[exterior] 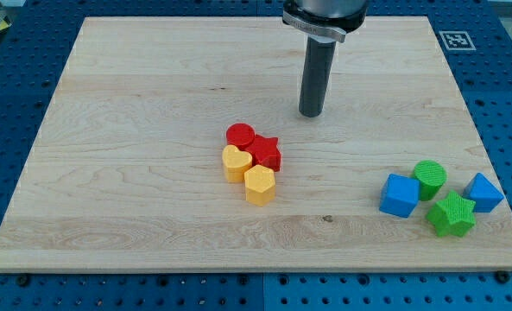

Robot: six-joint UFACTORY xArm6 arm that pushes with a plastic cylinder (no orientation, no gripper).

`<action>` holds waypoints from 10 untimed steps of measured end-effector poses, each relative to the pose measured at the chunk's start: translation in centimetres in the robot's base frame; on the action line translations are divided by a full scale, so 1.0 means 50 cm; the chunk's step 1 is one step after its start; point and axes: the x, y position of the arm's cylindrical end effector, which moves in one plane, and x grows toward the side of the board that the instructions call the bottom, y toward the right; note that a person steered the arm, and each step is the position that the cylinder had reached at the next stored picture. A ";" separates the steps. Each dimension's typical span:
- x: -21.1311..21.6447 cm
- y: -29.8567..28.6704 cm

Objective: Move your arm towards blue triangle

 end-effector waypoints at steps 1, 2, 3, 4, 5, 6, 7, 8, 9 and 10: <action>0.000 0.000; 0.000 0.000; 0.000 0.040; 0.015 0.139; 0.080 0.243; 0.137 0.293; 0.137 0.320; 0.145 0.441; 0.160 0.457; 0.220 0.470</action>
